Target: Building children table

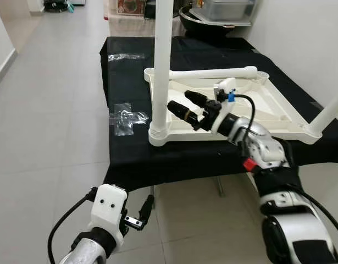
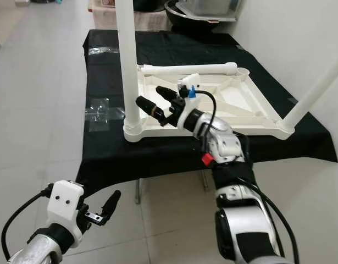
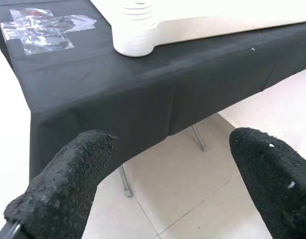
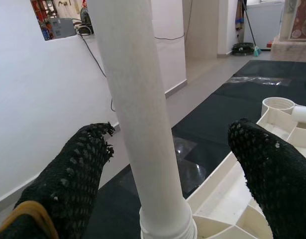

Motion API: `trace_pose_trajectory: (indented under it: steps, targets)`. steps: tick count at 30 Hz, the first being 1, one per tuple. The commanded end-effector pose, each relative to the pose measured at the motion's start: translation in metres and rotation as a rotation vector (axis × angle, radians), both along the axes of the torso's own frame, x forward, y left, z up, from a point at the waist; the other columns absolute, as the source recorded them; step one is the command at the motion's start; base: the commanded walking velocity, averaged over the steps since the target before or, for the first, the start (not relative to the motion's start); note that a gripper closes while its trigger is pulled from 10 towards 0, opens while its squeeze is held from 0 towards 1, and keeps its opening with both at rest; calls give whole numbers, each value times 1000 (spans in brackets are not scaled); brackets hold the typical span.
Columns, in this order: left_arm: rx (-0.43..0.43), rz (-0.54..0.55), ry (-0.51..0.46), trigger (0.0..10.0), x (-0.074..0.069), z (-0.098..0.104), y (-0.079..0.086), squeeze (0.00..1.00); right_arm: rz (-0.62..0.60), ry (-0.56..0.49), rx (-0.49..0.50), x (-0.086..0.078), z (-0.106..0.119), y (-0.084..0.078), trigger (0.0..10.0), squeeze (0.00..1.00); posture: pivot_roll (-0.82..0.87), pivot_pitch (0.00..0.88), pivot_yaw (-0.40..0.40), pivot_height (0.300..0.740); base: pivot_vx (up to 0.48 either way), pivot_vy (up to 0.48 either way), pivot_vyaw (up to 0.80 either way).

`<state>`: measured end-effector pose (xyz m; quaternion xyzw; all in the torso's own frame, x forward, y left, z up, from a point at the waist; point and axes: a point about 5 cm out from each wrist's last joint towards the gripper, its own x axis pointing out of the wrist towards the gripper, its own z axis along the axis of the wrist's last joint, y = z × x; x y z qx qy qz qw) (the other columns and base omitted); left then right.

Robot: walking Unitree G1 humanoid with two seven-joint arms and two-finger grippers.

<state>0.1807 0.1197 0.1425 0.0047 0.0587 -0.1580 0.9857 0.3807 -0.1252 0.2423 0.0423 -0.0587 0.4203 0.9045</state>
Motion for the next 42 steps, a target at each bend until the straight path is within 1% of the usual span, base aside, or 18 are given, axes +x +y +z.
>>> trace_pose_trajectory:
  steps: [1, 5, 17, 18, 29, 35, 39, 42]
  targets:
    - [-1, -15, 23, 10000, -3, -2, -2, 0, 4, 4, -16, 1, -3, 4, 10000, 0, 166, 171, -115, 740, 0, 0, 0]
    - [0, -15, 21, 10000, -2, -2, -2, 0, 29, 0, -21, 4, -3, 17, 10000, 0, 167, 175, -119, 740, 0, 0, 0]
    - [-1, -14, 24, 10000, -2, -2, -2, 0, 65, -12, -12, 5, -4, 34, 10000, 0, 169, 175, -120, 740, 0, 0, 0]
    - [-1, -15, 27, 10000, -2, -2, -2, 0, 62, -20, -16, 6, -4, 37, 10000, 0, 167, 175, -120, 740, 0, 0, 0]
    - [-2, -16, 28, 10000, -2, -2, -3, 0, 56, -40, -11, 7, 0, 45, 10000, 0, 167, 177, -122, 740, 0, 0, 0]
    - [-4, -16, 29, 10000, -2, -2, -4, 0, 6, -60, -20, 11, 4, 54, 10000, 0, 165, 176, -127, 740, 0, 0, 0]
    - [-4, -15, 29, 10000, -2, -2, -4, 0, -2, -63, -19, 12, 5, 56, 10000, 0, 165, 176, -127, 740, 0, 0, 0]
    - [-5, -14, 29, 10000, -2, -2, -4, 0, -4, -64, -5, 13, 8, 62, 10000, 0, 164, 178, -131, 740, 0, 0, 0]
